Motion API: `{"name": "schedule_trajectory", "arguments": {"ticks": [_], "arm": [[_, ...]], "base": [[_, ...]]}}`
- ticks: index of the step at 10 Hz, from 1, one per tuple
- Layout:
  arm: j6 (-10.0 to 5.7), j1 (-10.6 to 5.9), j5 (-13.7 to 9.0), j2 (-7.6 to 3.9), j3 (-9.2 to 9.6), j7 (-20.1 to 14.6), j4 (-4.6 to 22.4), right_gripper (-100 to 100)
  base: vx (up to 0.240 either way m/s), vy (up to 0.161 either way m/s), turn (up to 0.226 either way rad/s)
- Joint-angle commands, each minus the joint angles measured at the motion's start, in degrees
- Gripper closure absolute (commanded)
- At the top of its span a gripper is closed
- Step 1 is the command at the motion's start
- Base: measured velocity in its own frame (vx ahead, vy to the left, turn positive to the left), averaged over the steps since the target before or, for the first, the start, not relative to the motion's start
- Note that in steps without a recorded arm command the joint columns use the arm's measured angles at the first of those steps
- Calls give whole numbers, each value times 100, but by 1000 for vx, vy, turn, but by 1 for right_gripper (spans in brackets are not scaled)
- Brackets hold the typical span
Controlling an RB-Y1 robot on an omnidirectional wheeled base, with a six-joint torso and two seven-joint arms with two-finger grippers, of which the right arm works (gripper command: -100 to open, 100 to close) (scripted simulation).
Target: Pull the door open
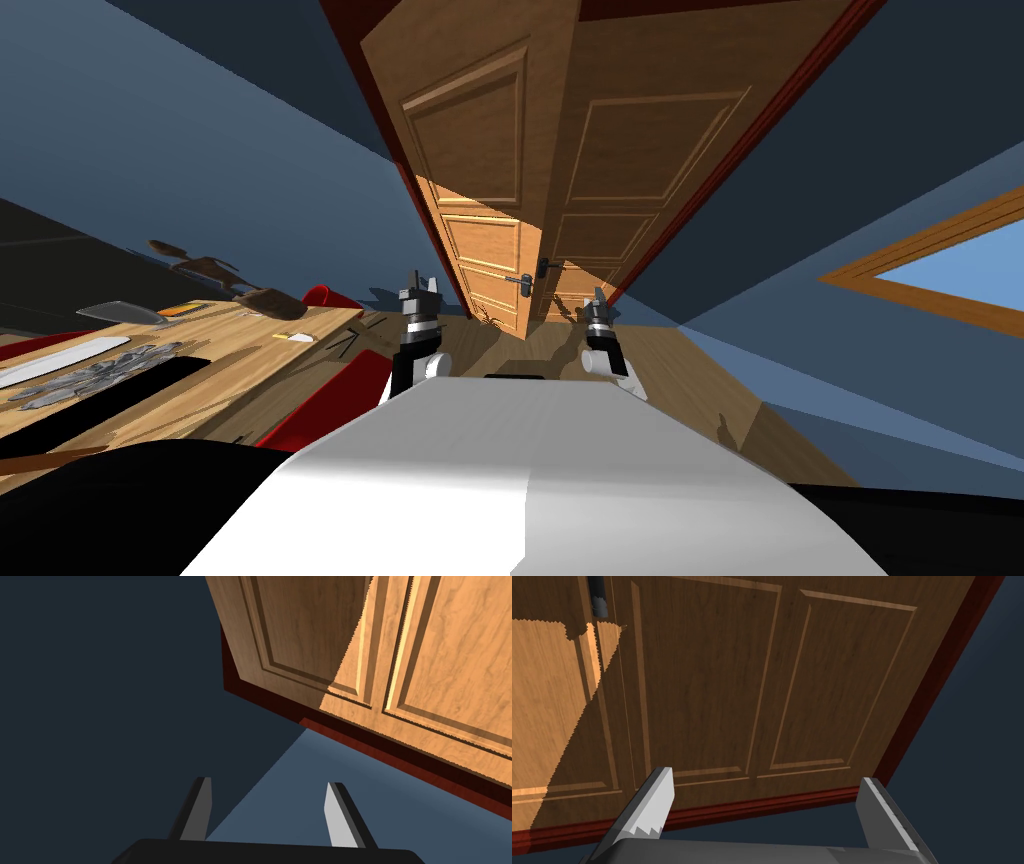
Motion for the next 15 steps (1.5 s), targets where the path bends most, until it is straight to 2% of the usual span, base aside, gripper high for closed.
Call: {"name": "schedule_trajectory", "arguments": {"ticks": [1,14,15], "arm": [[18,-74,-15,-50,-24,-40,201,-100],[134,-678,-126,-367,-188,-319,1713,-100],[149,-761,-140,-401,-205,-356,1912,-100]], "base": [[110,-28,62],[96,-25,57],[131,-30,92]]}}
